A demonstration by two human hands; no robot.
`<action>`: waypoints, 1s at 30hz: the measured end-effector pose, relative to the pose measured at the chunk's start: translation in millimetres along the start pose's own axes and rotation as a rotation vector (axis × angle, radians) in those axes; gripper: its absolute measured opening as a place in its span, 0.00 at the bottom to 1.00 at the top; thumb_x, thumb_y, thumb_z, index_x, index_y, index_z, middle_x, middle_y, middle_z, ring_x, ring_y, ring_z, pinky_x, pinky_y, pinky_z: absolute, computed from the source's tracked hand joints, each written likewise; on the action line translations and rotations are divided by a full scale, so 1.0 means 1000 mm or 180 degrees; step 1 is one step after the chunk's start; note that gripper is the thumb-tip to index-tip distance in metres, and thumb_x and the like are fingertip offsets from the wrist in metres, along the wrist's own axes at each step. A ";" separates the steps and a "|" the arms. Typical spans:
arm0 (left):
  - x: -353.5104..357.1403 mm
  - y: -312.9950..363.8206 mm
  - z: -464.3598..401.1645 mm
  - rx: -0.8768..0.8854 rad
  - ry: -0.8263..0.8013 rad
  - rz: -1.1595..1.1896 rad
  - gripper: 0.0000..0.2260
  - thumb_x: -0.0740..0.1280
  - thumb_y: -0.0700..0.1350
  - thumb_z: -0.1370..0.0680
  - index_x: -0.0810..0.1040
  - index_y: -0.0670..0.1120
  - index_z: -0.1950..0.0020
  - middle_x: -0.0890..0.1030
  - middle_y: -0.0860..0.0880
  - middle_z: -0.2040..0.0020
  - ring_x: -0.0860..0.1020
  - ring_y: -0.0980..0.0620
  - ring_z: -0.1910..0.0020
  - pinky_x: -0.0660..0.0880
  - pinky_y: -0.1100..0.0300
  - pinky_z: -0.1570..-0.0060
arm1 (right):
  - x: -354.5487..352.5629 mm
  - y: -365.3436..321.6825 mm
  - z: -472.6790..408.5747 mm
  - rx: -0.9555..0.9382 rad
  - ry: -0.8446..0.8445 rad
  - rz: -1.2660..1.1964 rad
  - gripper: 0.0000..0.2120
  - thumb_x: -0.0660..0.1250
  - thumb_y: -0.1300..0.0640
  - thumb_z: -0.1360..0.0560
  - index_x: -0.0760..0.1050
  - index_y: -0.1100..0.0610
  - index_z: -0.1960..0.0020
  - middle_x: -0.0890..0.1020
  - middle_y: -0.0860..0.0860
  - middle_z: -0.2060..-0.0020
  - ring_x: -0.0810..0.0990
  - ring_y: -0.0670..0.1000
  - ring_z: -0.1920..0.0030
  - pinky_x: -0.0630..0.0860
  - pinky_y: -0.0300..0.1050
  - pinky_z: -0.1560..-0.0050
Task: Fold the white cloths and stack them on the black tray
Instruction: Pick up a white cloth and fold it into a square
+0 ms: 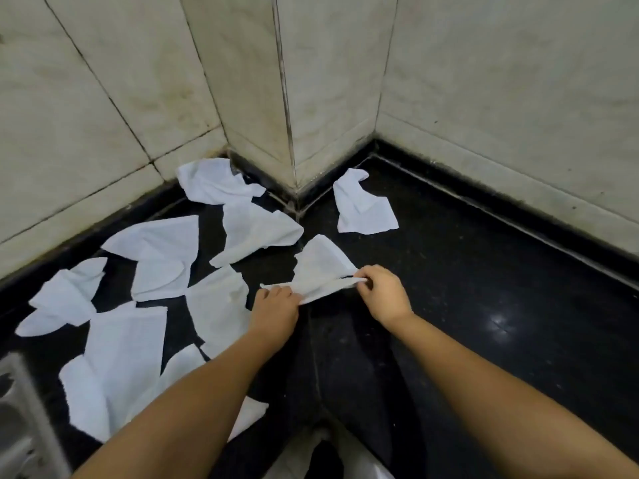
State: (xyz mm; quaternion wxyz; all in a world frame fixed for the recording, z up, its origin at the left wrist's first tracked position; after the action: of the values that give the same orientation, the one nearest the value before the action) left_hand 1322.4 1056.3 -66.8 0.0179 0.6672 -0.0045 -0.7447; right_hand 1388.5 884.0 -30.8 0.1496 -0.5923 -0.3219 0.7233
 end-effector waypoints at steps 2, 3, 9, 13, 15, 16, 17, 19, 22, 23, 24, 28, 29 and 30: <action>-0.019 -0.007 -0.017 -0.0050 0.0185 0.0153 0.11 0.57 0.47 0.20 0.78 0.48 0.47 0.79 0.48 0.47 0.74 0.47 0.45 0.62 0.54 0.45 | -0.036 -0.003 -0.008 0.0060 0.0359 -0.0430 0.07 0.63 0.61 0.24 0.80 0.56 0.52 0.80 0.50 0.54 0.77 0.49 0.53 0.72 0.40 0.53; -0.034 -0.007 -0.027 -0.0052 0.0348 0.0280 0.10 0.58 0.48 0.20 0.78 0.48 0.50 0.79 0.48 0.50 0.75 0.47 0.47 0.62 0.54 0.47 | -0.056 -0.002 -0.012 0.0107 0.0557 -0.0625 0.07 0.63 0.61 0.24 0.80 0.57 0.52 0.81 0.49 0.54 0.77 0.48 0.54 0.71 0.38 0.53; -0.136 0.022 -0.091 -0.0052 0.1026 0.1735 0.12 0.60 0.48 0.24 0.77 0.42 0.60 0.80 0.42 0.60 0.76 0.41 0.57 0.71 0.52 0.57 | -0.192 0.012 -0.015 0.0184 0.1705 -0.1126 0.06 0.63 0.59 0.23 0.80 0.56 0.53 0.79 0.49 0.62 0.75 0.48 0.59 0.67 0.33 0.64; -0.196 0.057 -0.104 -0.0059 0.1372 0.2850 0.09 0.63 0.45 0.22 0.76 0.43 0.60 0.73 0.49 0.68 0.71 0.51 0.65 0.63 0.58 0.68 | -0.255 0.031 -0.007 0.0237 0.2019 -0.1496 0.08 0.63 0.53 0.22 0.75 0.51 0.60 0.75 0.48 0.69 0.74 0.48 0.68 0.73 0.46 0.62; -0.205 0.074 -0.101 -0.0029 0.1378 0.3262 0.08 0.64 0.44 0.22 0.75 0.44 0.60 0.70 0.51 0.68 0.68 0.54 0.67 0.63 0.62 0.68 | -0.274 0.041 0.011 0.0157 0.2128 -0.1603 0.07 0.62 0.55 0.22 0.76 0.52 0.58 0.76 0.50 0.69 0.74 0.46 0.71 0.72 0.42 0.68; -0.204 0.083 -0.097 0.0027 0.1316 0.3465 0.07 0.64 0.44 0.22 0.75 0.44 0.59 0.71 0.50 0.68 0.68 0.55 0.67 0.63 0.64 0.68 | -0.278 0.047 0.022 0.0139 0.2119 -0.1607 0.06 0.62 0.56 0.22 0.76 0.54 0.56 0.76 0.51 0.68 0.74 0.43 0.72 0.71 0.38 0.70; -0.198 0.093 -0.093 0.0076 0.1208 0.3628 0.07 0.65 0.43 0.22 0.76 0.44 0.59 0.73 0.50 0.66 0.68 0.56 0.67 0.65 0.66 0.68 | -0.279 0.053 0.035 0.0137 0.2065 -0.1599 0.06 0.62 0.57 0.21 0.76 0.55 0.55 0.76 0.51 0.69 0.74 0.41 0.73 0.70 0.34 0.72; -0.174 0.112 -0.079 0.0112 0.0880 0.3834 0.06 0.66 0.42 0.23 0.78 0.42 0.59 0.75 0.49 0.65 0.71 0.57 0.65 0.67 0.70 0.66 | -0.270 0.073 0.059 0.0182 0.1837 -0.1549 0.06 0.62 0.59 0.21 0.77 0.54 0.55 0.77 0.51 0.70 0.73 0.40 0.76 0.68 0.32 0.74; -0.117 0.134 -0.042 0.0054 0.0230 0.3972 0.05 0.67 0.40 0.23 0.80 0.40 0.58 0.78 0.48 0.63 0.74 0.57 0.63 0.69 0.66 0.61 | -0.239 0.111 0.098 0.0345 0.1253 -0.1497 0.06 0.62 0.63 0.22 0.77 0.58 0.53 0.78 0.52 0.70 0.74 0.40 0.76 0.69 0.31 0.74; -0.099 0.142 -0.026 0.0054 0.0001 0.3982 0.04 0.67 0.40 0.24 0.81 0.42 0.57 0.80 0.48 0.62 0.75 0.58 0.63 0.70 0.66 0.60 | -0.226 0.126 0.113 0.0435 0.1054 -0.1480 0.05 0.63 0.64 0.22 0.78 0.60 0.52 0.78 0.52 0.70 0.75 0.39 0.75 0.69 0.30 0.73; -0.080 0.149 -0.010 0.0055 -0.0228 0.3948 0.04 0.67 0.40 0.24 0.81 0.42 0.56 0.81 0.49 0.62 0.76 0.59 0.63 0.71 0.69 0.60 | -0.215 0.142 0.129 0.0544 0.0878 -0.1470 0.05 0.63 0.64 0.22 0.78 0.60 0.53 0.79 0.52 0.70 0.75 0.39 0.74 0.70 0.30 0.73; -0.014 0.170 0.051 -0.0073 -0.1141 0.3502 0.06 0.68 0.42 0.23 0.80 0.44 0.59 0.81 0.57 0.70 0.76 0.66 0.69 0.70 0.74 0.66 | -0.160 0.197 0.191 0.1087 -0.0001 -0.1579 0.05 0.65 0.64 0.23 0.79 0.60 0.54 0.79 0.48 0.73 0.76 0.42 0.73 0.71 0.32 0.72; 0.000 0.172 0.062 -0.0108 -0.1340 0.3395 0.07 0.67 0.43 0.23 0.80 0.45 0.61 0.80 0.57 0.70 0.75 0.66 0.70 0.70 0.73 0.66 | -0.144 0.206 0.204 0.1221 -0.0326 -0.1505 0.04 0.65 0.63 0.23 0.79 0.61 0.53 0.80 0.48 0.73 0.77 0.43 0.71 0.70 0.32 0.72; 0.012 0.173 0.070 -0.0155 -0.1492 0.3299 0.08 0.67 0.43 0.23 0.79 0.44 0.61 0.80 0.55 0.69 0.75 0.64 0.69 0.70 0.70 0.64 | -0.130 0.214 0.215 0.1334 -0.0657 -0.1353 0.05 0.65 0.62 0.23 0.79 0.61 0.53 0.80 0.49 0.72 0.76 0.45 0.70 0.70 0.33 0.72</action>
State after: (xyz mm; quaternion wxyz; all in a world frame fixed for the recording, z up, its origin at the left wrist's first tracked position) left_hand 1255.1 882.0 -65.6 0.3949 0.3941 -0.3180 -0.7666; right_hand 1252.3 584.3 -49.9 0.3828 -0.3914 -0.2960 0.7827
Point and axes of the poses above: each hand's wrist, its own z-axis away from the middle knuckle, its own x-axis out of the palm, y = z × x, the point moved 10 cm from there along -z, towards the middle knuckle
